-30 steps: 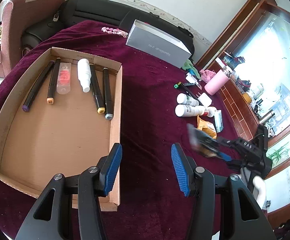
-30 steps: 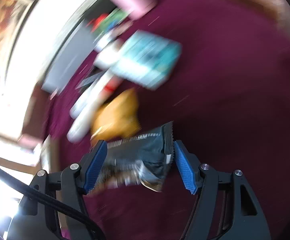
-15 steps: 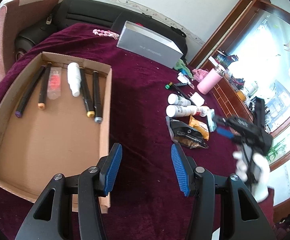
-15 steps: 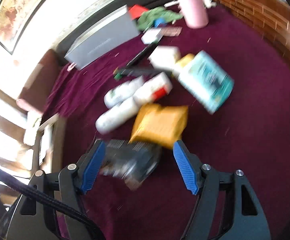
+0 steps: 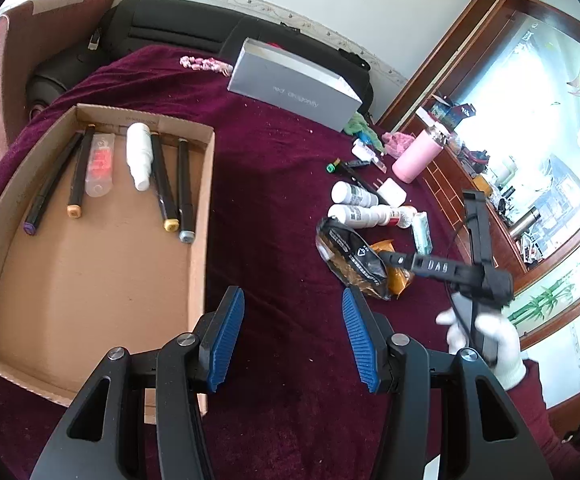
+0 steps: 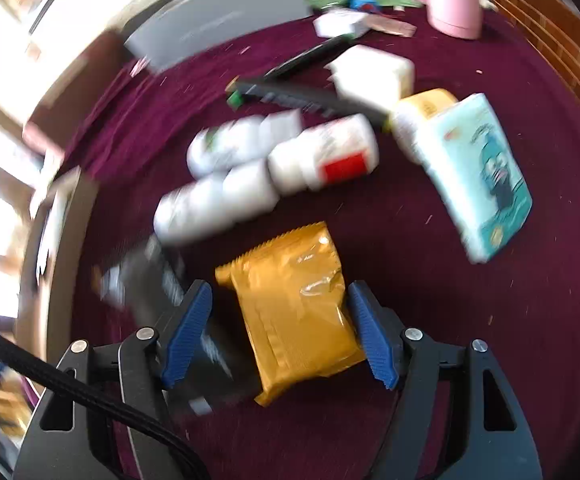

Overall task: Organize objects
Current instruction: 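Grasp the yellow snack packet with the right tool while the left tool grasps the black snack bag, then lift the yellow packet with the right tool while the left tool carries the black bag toward the tray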

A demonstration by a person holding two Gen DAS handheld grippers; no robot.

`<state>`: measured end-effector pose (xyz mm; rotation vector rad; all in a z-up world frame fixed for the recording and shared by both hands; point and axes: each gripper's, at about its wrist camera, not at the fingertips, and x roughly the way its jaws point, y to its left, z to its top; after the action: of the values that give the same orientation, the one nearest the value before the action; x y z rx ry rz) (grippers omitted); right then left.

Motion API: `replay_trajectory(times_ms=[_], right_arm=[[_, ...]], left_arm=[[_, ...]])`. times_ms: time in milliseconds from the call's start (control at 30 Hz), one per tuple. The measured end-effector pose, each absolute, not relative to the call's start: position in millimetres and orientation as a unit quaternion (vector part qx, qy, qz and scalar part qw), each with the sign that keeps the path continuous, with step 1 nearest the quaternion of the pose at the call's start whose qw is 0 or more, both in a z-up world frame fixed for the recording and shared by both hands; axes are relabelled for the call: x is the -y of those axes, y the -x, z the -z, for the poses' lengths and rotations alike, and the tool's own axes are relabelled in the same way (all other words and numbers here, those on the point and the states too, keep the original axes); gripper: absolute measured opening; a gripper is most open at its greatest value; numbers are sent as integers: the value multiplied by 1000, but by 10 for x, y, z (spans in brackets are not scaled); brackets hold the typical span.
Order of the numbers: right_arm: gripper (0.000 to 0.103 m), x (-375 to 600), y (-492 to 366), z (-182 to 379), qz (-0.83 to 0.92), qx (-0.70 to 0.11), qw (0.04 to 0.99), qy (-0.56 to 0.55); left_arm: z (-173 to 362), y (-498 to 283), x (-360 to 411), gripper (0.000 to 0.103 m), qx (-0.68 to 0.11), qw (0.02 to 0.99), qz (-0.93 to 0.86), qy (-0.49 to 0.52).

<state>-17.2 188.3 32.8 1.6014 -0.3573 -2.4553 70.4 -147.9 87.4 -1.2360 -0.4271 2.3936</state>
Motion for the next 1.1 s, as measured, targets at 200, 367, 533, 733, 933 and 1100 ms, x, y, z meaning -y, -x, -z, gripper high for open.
replay_trajectory(times_ms=[200,367,533,733,933,1100], right_arm=[[53,-1572,116,-234,852,26,51,-520],[44,-1662,-26,-240,853,46,30,-519],[44,-1982,-196,-218,859,126,37,-495],[45,-2208,-317,-168,866,196,73,-455],[45,-2207,-339,-143,871,206,89,-436],[45,-2269,-343,-123,868,225,98,-432]], left_arm=[[-878,-662,1168,45,125,209,-858,452],[-876,-571,923,45,103,207,-860,454],[-713,-336,610,45,102,194,-853,473],[-432,-5,290,45,112,151,-836,515],[-288,174,-50,46,72,123,-847,511],[-300,215,-226,56,49,118,-867,482]])
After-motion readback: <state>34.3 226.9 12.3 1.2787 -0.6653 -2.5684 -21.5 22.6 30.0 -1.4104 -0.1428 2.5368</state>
